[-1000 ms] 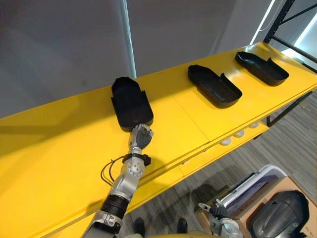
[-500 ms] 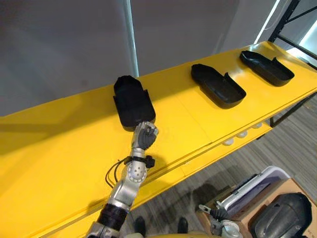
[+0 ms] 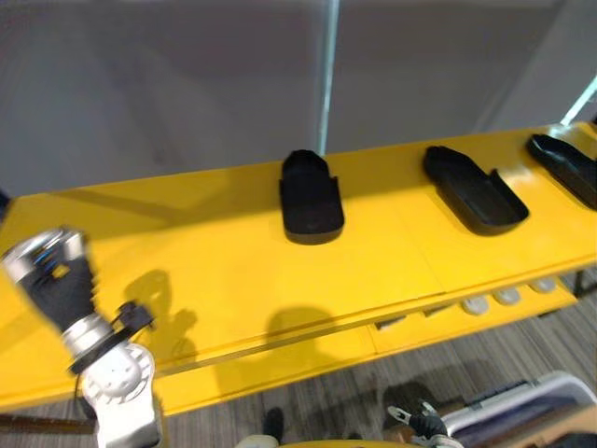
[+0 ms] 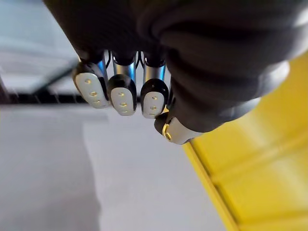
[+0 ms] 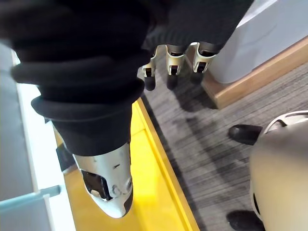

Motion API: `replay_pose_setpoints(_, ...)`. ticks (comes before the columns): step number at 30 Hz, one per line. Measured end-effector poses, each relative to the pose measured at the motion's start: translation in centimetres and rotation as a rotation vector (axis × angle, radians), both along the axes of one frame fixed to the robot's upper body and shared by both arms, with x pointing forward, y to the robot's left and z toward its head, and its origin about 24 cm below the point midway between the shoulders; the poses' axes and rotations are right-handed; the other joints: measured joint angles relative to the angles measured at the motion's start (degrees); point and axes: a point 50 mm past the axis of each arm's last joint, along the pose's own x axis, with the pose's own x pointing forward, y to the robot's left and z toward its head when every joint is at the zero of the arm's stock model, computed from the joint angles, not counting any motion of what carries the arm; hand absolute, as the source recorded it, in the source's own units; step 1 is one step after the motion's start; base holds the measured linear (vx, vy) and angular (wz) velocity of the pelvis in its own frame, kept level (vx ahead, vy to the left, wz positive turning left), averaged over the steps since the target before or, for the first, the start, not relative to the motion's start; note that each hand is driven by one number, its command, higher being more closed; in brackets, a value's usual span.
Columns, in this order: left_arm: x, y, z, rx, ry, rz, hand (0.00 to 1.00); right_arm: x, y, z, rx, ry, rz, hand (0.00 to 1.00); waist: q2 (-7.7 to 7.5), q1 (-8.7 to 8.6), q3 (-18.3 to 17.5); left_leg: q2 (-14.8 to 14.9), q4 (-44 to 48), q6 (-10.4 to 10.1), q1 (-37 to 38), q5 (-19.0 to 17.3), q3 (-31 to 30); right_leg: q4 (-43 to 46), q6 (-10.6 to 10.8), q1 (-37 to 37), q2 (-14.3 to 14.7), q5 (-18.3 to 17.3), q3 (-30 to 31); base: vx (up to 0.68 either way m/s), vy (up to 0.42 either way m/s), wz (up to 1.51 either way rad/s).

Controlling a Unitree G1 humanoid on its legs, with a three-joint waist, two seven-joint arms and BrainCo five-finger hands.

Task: Walk over and take plastic housings, then place them on the shelf

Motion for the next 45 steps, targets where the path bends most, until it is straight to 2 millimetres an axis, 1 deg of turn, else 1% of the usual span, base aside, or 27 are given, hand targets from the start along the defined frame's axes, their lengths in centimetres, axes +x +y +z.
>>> replay_pose_setpoints(1,-0.4,0.2,-1.5,-0.037,0.070,0.005,1.00,0.5,0.1,0.2,0.000,-0.023,0.003,0.00,0.00,0.30,-0.14,-0.05,0.00,0.02,0.04,-0.02,0.39,0.26,0.23,0.21,-0.28,-0.16,-0.58,-0.01,0.024,0.31)
replay_pose_setpoints(2,-0.8,0.4,-3.8,-0.095,0.177,-0.009,1.00,1.1,0.3,0.6,-0.002,-0.052,0.015,0.00,-0.01,0.57,-0.17,-0.02,0.01,0.04,0.19,-0.02,1.53,0.98,0.45,0.34,-0.68,-0.53,-1.07,-0.01,0.022,0.22)
replay_pose_setpoints(3,-0.8,0.3,-5.1,-0.132,0.234,-0.023,1.00,1.5,0.5,0.8,-0.006,-0.066,0.030,0.00,-0.02,0.76,-0.26,0.10,0.03,0.03,0.34,-0.03,2.48,1.25,0.53,0.41,-0.83,-0.67,-1.13,-0.01,0.030,0.15)
replay_pose_setpoints(4,-1.1,0.2,-7.3,-0.195,0.324,-0.052,1.00,2.0,0.7,1.0,-0.007,-0.080,0.055,0.00,-0.11,0.91,-0.38,0.30,0.04,0.03,0.85,-0.03,3.92,1.58,0.64,0.56,-1.04,-0.82,-1.20,-0.01,0.028,0.05)
replay_pose_setpoints(5,-1.7,-0.1,-10.5,-0.303,0.449,-0.087,1.00,2.6,1.3,1.2,-0.003,-0.100,0.086,0.00,-0.38,0.88,-0.66,0.31,0.04,0.04,0.93,-0.02,4.94,1.82,0.72,0.83,-1.36,-1.05,-1.21,0.00,0.000,0.00)
replay_pose_setpoints(6,-2.6,-1.1,-14.1,-0.438,0.586,-0.137,1.00,3.0,1.8,1.3,0.008,-0.114,0.105,0.00,-0.62,0.81,-1.02,0.14,0.04,0.04,1.43,-0.02,5.12,2.14,0.98,0.92,-1.66,-1.35,-1.12,-0.01,0.017,-0.03)
replay_pose_setpoints(7,-2.9,-1.4,-14.8,-0.465,0.611,-0.146,1.00,3.0,1.9,1.3,0.011,-0.115,0.109,0.00,-0.76,0.79,-1.12,0.12,0.04,0.03,1.67,-0.02,5.17,2.22,1.07,0.93,-1.71,-1.44,-1.11,0.02,0.009,-0.05)
replay_pose_setpoints(8,-3.6,-2.7,-17.2,-0.552,0.708,-0.189,1.00,3.1,2.3,1.3,0.023,-0.115,0.119,0.00,-0.95,0.81,-1.26,0.06,0.04,0.03,1.78,-0.03,5.45,2.71,1.16,0.94,-1.90,-1.77,-1.09,0.01,0.002,-0.05)
replay_pose_setpoints(10,-4.8,-5.1,-20.5,-0.675,0.857,-0.258,1.00,3.0,2.7,1.2,0.037,-0.110,0.115,0.00,-1.65,0.74,-1.72,0.06,0.02,0.12,1.88,-0.13,5.80,2.80,0.91,0.83,-1.97,-2.24,-0.86,-0.02,-0.005,-0.09)
replay_pose_setpoints(11,-5.1,-6.0,-21.5,-0.713,0.909,-0.291,0.00,2.8,2.7,1.1,0.038,-0.103,0.114,0.00,-1.69,0.65,-1.74,0.08,0.02,0.14,1.97,-0.16,5.98,2.76,0.79,0.82,-1.94,-2.37,-0.65,-0.01,-0.009,-0.12)
replay_pose_setpoints(12,-5.4,-7.2,-22.4,-0.744,0.964,-0.329,0.00,2.6,2.6,0.9,0.037,-0.091,0.108,0.00,-1.57,0.57,-1.72,0.12,0.01,0.15,2.04,-0.17,6.21,2.75,0.82,0.79,-1.92,-2.43,-0.14,0.01,-0.008,-0.11)
replay_pose_setpoints(13,-5.4,-7.7,-22.8,-0.755,0.990,-0.358,0.00,2.3,2.6,0.8,0.038,-0.080,0.105,0.00,-1.40,0.47,-1.72,0.18,0.01,0.14,2.37,-0.18,6.31,2.71,0.89,0.76,-1.85,-2.49,0.24,0.03,-0.014,-0.11)
replay_pose_setpoints(16,-5.6,-7.6,-23.3,-0.733,1.054,-0.379,0.00,1.5,2.5,0.2,0.044,-0.035,0.095,0.00,-0.43,0.21,-1.74,0.35,0.01,-0.01,2.94,-0.12,6.71,2.65,0.89,0.76,-1.67,-2.49,0.67,0.01,-0.019,-0.07)
replay_pose_setpoints(17,-5.4,-7.9,-23.6,-0.728,1.077,-0.399,0.00,1.3,2.5,0.0,0.044,-0.023,0.092,0.00,0.04,-0.33,-1.68,0.43,0.01,-0.02,3.06,-0.12,6.92,2.59,0.92,0.74,-1.57,-2.46,1.10,0.00,-0.019,-0.07)
replay_pose_setpoints(18,-5.4,-8.0,-23.6,-0.722,1.088,-0.410,0.00,1.3,2.4,0.0,0.042,-0.021,0.092,0.00,0.11,-0.58,-1.73,0.46,0.01,-0.02,3.07,-0.12,7.00,2.57,0.93,0.71,-1.53,-2.45,1.22,0.01,-0.017,-0.13)
replay_pose_setpoints(20,-5.1,-8.4,-23.9,-0.698,1.127,-0.450,0.00,1.1,2.1,-0.1,0.032,-0.004,0.086,0.00,0.95,-0.79,-1.35,0.72,0.01,-0.02,3.41,-0.18,7.74,2.43,1.00,0.47,-1.31,-2.21,2.42,0.01,-0.018,-0.23)
replay_pose_setpoints(23,-4.4,-8.7,-23.8,-0.659,1.146,-0.496,0.00,0.7,1.4,-0.3,0.020,0.016,0.056,0.00,1.22,-0.96,-1.14,0.90,0.01,0.00,3.35,-0.19,7.71,1.95,0.89,0.36,-0.92,-2.13,2.90,0.02,-0.023,-0.12)
replay_pose_setpoints(26,-3.6,-8.8,-23.8,-0.609,1.166,-0.535,0.00,0.9,1.0,-0.2,0.014,0.015,0.051,0.00,1.07,-1.26,-1.01,1.12,0.02,0.01,3.29,-0.20,7.73,1.63,0.81,0.34,-0.57,-2.10,3.16,0.03,-0.030,-0.06)
replay_pose_setpoints(28,-3.2,-8.7,-23.8,-0.574,1.189,-0.560,0.00,1.5,0.8,0.0,0.009,-0.003,0.047,0.00,1.12,-2.34,-0.81,1.28,0.02,-0.15,3.33,-0.33,8.16,1.63,0.73,0.13,-0.45,-2.16,3.60,0.03,-0.019,-0.12)
replay_pose_setpoints(31,-2.6,-8.5,-23.6,-0.536,1.197,-0.575,0.00,2.2,0.8,0.2,0.009,-0.021,0.046,0.00,0.98,-2.36,0.11,1.76,0.07,-0.41,3.91,-0.92,10.21,1.62,0.54,-0.33,0.00,-2.03,5.68,0.02,-0.007,-0.35)
replay_pose_setpoints(34,-2.1,-8.4,-23.5,-0.522,1.192,-0.583,0.00,2.3,0.7,0.2,0.006,-0.023,0.044,0.00,0.58,-2.48,0.61,2.12,0.40,-0.58,3.75,-1.28,11.45,1.67,0.38,-1.17,0.28,-2.05,6.91,0.04,-0.007,-0.24)
replay_pose_setpoints(37,-1.4,-8.9,-23.4,-0.503,1.187,-0.614,0.00,2.4,0.3,0.3,-0.007,-0.026,0.019,0.00,0.65,-2.36,0.97,1.74,1.58,-0.53,3.25,-2.29,12.24,2.22,0.27,-2.41,0.22,-2.14,8.90,0.05,0.014,-0.33)
replay_pose_setpoints(39,-0.5,-8.9,-23.1,-0.492,1.167,-0.619,0.00,3.0,0.2,0.5,-0.018,-0.041,0.017,0.00,0.11,-2.43,1.92,1.41,7.29,-0.27,0.35,-4.45,7.76,3.25,0.23,-4.07,0.07,-2.07,10.89,0.03,-0.031,-0.44)
replay_pose_setpoints(40,-0.4,-9.0,-23.1,-0.492,1.162,-0.620,0.00,3.5,0.1,0.7,-0.023,-0.053,0.020,0.00,0.25,-2.32,2.11,1.43,9.74,-0.67,-0.92,-5.88,5.23,3.87,0.19,-5.14,0.06,-2.02,12.18,0.05,-0.035,-0.75)
replay_pose_setpoints(41,-0.3,-9.5,-23.1,-0.503,1.153,-0.628,0.00,4.3,-0.2,1.2,-0.035,-0.084,0.024,0.00,1.09,-2.43,2.71,1.73,12.58,-0.77,-1.39,-8.90,3.76,4.93,0.33,-5.69,0.30,-1.86,14.41,0.05,0.004,-0.81)
replay_pose_setpoints(43,0.4,-10.2,-22.9,-0.509,1.129,-0.644,0.00,4.8,-0.3,1.6,-0.042,-0.113,0.026,0.00,1.27,-2.56,3.29,1.75,15.70,-0.16,-1.75,-11.34,5.17,6.67,0.76,-7.19,0.22,-1.60,17.33,0.00,0.087,-0.86)
replay_pose_setpoints(45,1.4,-10.5,-22.5,-0.497,1.092,-0.657,0.00,5.6,0.2,2.1,-0.040,-0.153,0.033,0.00,0.91,-2.42,3.84,1.98,20.15,0.55,-3.14,-14.25,6.92,8.02,1.53,-9.41,0.40,-1.12,21.42,-0.08,0.115,-1.07)
